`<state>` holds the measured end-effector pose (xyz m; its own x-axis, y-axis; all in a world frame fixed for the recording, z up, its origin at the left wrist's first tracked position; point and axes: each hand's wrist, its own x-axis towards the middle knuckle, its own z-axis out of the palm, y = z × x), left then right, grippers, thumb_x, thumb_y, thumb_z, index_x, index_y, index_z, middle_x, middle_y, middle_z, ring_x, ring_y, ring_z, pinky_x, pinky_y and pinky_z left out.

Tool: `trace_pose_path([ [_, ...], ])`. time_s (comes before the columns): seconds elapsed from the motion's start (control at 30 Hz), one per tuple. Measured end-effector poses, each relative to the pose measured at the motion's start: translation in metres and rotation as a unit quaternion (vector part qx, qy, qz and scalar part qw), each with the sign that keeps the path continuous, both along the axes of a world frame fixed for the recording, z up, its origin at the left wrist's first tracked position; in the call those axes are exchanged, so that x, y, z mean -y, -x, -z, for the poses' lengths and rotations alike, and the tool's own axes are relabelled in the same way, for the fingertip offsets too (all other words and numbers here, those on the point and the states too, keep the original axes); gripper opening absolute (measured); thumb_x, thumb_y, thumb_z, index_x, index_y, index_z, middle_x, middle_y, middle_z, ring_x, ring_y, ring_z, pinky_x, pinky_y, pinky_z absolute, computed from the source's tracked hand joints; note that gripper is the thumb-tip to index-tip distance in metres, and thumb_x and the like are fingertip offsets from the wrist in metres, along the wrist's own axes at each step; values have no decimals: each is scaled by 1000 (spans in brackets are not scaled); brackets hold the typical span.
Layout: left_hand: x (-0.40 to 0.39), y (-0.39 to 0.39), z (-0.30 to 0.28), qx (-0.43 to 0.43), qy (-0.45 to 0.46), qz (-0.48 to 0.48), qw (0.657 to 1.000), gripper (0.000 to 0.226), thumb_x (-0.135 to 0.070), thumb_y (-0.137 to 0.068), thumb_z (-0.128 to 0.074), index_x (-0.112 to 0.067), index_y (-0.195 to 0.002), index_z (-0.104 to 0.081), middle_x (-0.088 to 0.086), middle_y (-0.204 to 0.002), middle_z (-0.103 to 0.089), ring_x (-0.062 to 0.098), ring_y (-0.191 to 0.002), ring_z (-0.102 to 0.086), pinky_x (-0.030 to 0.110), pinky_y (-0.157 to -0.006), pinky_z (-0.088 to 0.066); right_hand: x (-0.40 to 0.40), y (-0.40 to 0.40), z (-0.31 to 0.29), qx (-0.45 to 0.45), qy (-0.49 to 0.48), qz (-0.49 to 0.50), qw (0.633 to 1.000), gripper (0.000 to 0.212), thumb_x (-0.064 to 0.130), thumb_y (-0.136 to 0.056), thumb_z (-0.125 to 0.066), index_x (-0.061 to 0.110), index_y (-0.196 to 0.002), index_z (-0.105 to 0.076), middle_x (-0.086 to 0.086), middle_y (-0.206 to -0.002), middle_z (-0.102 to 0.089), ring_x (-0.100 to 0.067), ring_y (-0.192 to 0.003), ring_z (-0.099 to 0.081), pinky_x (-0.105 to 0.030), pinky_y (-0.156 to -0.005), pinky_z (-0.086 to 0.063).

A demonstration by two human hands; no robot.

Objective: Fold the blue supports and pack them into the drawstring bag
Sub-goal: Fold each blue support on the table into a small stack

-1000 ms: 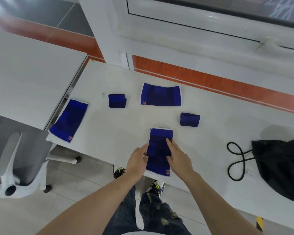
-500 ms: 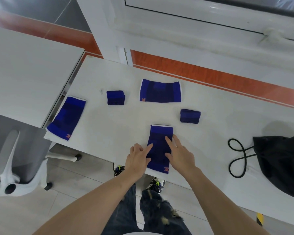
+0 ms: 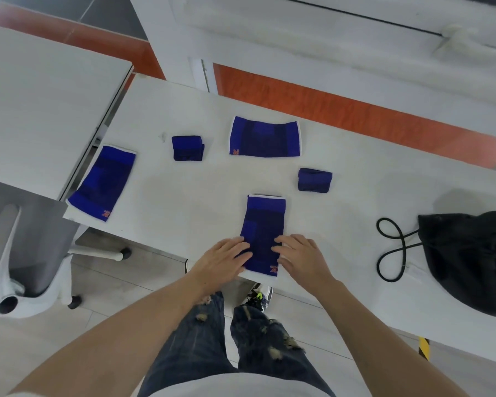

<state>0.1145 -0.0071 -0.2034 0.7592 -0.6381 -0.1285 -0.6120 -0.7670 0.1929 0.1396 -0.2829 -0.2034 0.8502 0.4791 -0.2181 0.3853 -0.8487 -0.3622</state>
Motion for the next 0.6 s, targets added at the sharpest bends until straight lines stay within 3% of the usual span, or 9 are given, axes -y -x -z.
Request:
trace_pose_path([
  [0.07, -5, 8, 3, -13, -30, 30, 999, 57, -46, -95, -60, -17, -144, -50, 5, -151, -46, 26, -146, -36, 43, -119, -35, 2, 5, -1, -15, -8, 5, 1000, 33, 28, -94, -71, 32, -126, -70, 16, -142, -58, -16, -129, -50, -38, -100, -45],
  [0.13, -6, 14, 3, -28, -54, 38, 997, 61, -36, -91, -66, -16, -146, -47, 5, -150, -46, 27, -145, -38, 43, -118, -36, 5, 10, -1, -20, -16, -2, 1000, 34, 30, -94, -71, 34, -128, -69, 17, -144, -56, -15, -133, -46, -38, -102, -44],
  [0.27, -7, 21, -5, -35, -18, 34, 999, 53, -11, -81, -70, -21, -131, -59, 1, -134, -60, 22, -130, -54, 36, -103, -50, 10, 17, -2, -14, -18, -19, 1000, 35, 31, -92, -74, 35, -127, -69, 16, -144, -57, -16, -135, -45, -39, -100, -45],
  [0.43, -2, 20, -6, -51, 6, 3, 999, 38, -5, -83, -66, -21, -117, -65, -2, -127, -61, 19, -125, -55, 35, -104, -49, 14, 20, 4, -27, -33, -30, 999, 36, 37, -91, -75, 37, -126, -68, 17, -146, -54, -17, -138, -43, -42, -101, -46],
  [0.6, -11, 19, 0, -70, 50, -14, 996, 38, -5, -86, -70, -20, -120, -66, -2, -129, -62, 18, -126, -55, 36, -105, -50, 18, 20, 4, -54, -33, -44, 997, 42, 46, -92, -70, 39, -133, -63, 18, -153, -46, -17, -145, -34, -43, -109, -39],
])
